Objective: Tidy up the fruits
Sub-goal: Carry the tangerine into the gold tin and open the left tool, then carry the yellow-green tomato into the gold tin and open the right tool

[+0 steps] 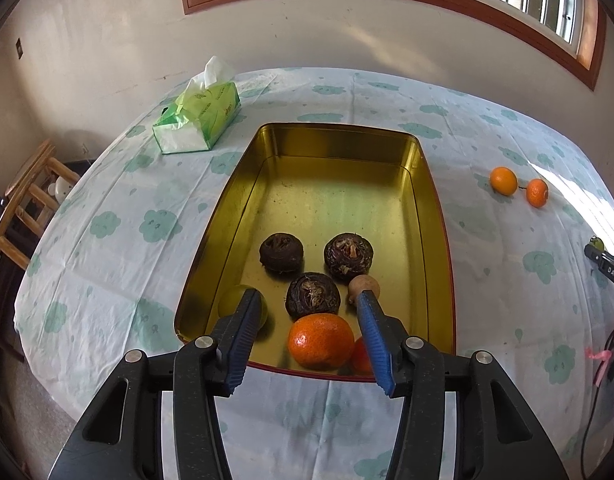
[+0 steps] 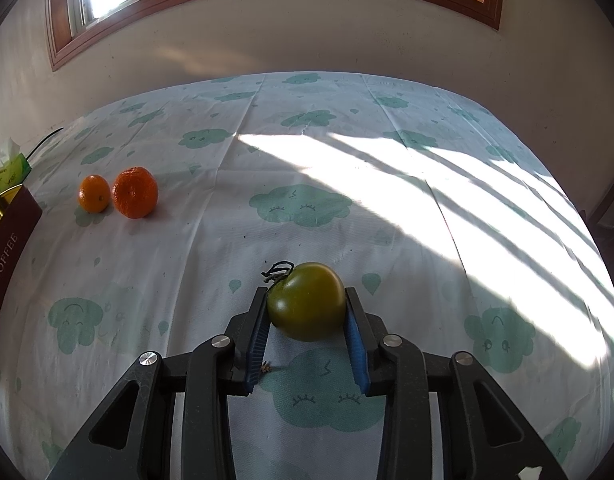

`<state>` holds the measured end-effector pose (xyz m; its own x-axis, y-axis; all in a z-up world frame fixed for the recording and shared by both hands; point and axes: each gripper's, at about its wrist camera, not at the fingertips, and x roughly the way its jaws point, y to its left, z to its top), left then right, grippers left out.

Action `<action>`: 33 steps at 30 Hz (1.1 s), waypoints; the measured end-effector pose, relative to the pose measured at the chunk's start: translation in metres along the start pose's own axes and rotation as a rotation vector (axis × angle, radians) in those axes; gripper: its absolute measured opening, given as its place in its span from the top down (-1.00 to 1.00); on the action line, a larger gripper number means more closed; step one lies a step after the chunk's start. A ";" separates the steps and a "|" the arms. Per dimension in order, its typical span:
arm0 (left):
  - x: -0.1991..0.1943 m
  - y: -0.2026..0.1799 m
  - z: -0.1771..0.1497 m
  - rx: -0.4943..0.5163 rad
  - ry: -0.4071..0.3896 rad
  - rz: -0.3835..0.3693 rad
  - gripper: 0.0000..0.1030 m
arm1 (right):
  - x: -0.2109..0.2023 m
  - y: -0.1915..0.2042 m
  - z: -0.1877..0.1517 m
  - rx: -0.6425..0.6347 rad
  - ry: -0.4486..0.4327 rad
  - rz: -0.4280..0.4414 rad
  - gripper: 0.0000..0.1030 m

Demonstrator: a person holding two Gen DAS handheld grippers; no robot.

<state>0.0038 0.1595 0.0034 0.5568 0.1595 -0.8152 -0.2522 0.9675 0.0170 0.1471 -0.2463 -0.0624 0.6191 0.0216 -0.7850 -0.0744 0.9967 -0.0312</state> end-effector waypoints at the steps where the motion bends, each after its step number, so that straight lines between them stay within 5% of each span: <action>1: -0.001 0.001 0.000 -0.003 -0.003 -0.002 -0.04 | -0.003 0.002 0.001 -0.003 -0.004 0.003 0.38; 8: -0.006 0.012 -0.003 -0.026 -0.013 0.001 -0.08 | -0.035 0.051 0.013 -0.065 -0.039 0.126 0.37; 22: -0.016 0.054 -0.015 -0.119 -0.016 0.048 -0.09 | -0.094 0.235 0.013 -0.351 -0.076 0.475 0.37; 33: -0.015 0.078 -0.021 -0.158 0.000 0.073 -0.09 | -0.088 0.316 -0.009 -0.494 -0.026 0.555 0.37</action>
<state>-0.0412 0.2281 0.0049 0.5328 0.2282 -0.8149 -0.4135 0.9104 -0.0155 0.0620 0.0665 -0.0082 0.4064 0.5196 -0.7516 -0.7206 0.6881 0.0860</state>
